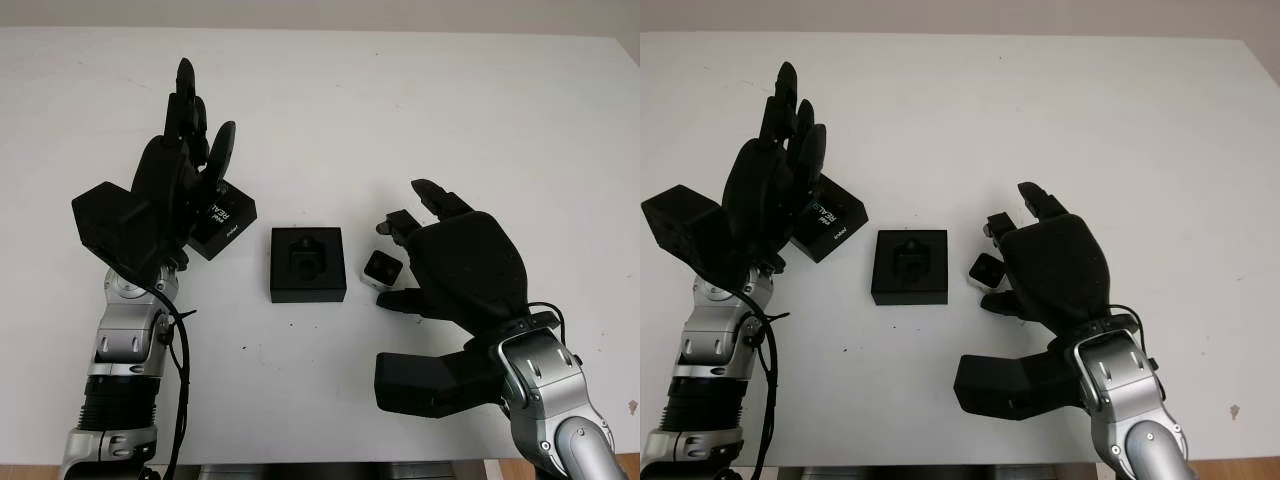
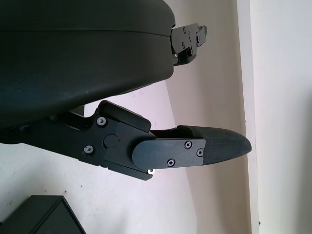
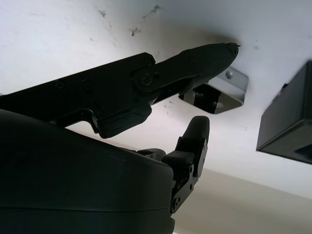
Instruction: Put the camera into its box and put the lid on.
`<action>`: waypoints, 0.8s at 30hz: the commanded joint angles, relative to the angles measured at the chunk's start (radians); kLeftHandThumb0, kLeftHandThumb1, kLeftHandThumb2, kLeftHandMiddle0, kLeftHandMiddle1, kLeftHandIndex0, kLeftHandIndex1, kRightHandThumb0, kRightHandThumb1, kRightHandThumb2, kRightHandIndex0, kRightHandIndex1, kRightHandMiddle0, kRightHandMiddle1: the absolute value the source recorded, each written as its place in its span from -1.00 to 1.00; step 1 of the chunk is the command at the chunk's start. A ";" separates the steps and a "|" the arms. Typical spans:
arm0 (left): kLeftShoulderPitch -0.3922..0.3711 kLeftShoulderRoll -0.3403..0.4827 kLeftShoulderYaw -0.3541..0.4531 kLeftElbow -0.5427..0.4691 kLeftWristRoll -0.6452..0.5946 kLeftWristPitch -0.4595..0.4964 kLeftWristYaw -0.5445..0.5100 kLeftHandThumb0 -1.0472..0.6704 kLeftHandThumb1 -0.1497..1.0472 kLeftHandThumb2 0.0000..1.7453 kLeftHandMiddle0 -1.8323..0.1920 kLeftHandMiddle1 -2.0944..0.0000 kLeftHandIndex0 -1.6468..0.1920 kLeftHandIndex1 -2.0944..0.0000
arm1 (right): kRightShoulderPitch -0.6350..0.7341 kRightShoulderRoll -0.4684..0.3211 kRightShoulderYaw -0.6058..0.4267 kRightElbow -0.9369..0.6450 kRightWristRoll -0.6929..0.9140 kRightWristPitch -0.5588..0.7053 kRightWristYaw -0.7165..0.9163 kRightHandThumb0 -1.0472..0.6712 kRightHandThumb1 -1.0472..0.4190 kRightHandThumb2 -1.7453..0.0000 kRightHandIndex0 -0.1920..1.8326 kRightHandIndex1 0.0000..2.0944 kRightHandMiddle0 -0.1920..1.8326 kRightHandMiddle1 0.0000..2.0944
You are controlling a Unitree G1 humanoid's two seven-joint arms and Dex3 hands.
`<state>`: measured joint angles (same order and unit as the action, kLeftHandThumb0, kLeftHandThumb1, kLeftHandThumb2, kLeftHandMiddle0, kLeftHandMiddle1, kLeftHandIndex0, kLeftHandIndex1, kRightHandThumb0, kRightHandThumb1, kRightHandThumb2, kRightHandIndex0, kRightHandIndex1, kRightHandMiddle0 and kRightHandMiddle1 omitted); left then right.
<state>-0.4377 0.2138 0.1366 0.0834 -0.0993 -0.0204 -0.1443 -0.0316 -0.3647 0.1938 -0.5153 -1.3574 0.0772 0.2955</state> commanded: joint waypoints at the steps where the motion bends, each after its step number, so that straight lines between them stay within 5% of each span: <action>1: -0.005 0.002 -0.002 -0.016 0.002 -0.005 0.002 -0.73 1.00 -0.48 1.00 1.00 1.00 1.00 | 0.024 -0.001 0.010 -0.016 0.008 -0.005 0.005 -0.67 -0.98 0.94 -0.52 -0.95 -0.47 -0.35; 17: 0.000 0.004 -0.004 -0.015 0.016 -0.011 0.004 -0.70 1.00 -0.46 1.00 1.00 1.00 1.00 | 0.041 0.022 0.026 0.017 -0.008 0.016 0.002 -0.62 -1.00 0.89 -0.50 -0.94 -0.44 -0.37; 24: 0.006 0.010 -0.006 -0.021 0.037 -0.007 0.007 -0.69 1.00 -0.44 1.00 1.00 1.00 1.00 | 0.033 0.017 0.033 0.115 -0.027 0.030 -0.157 -0.52 -1.00 0.89 -0.41 -0.93 -0.55 0.08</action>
<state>-0.4375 0.2153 0.1327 0.0796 -0.0669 -0.0210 -0.1401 -0.0061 -0.3438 0.2270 -0.4219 -1.3747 0.0949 0.1527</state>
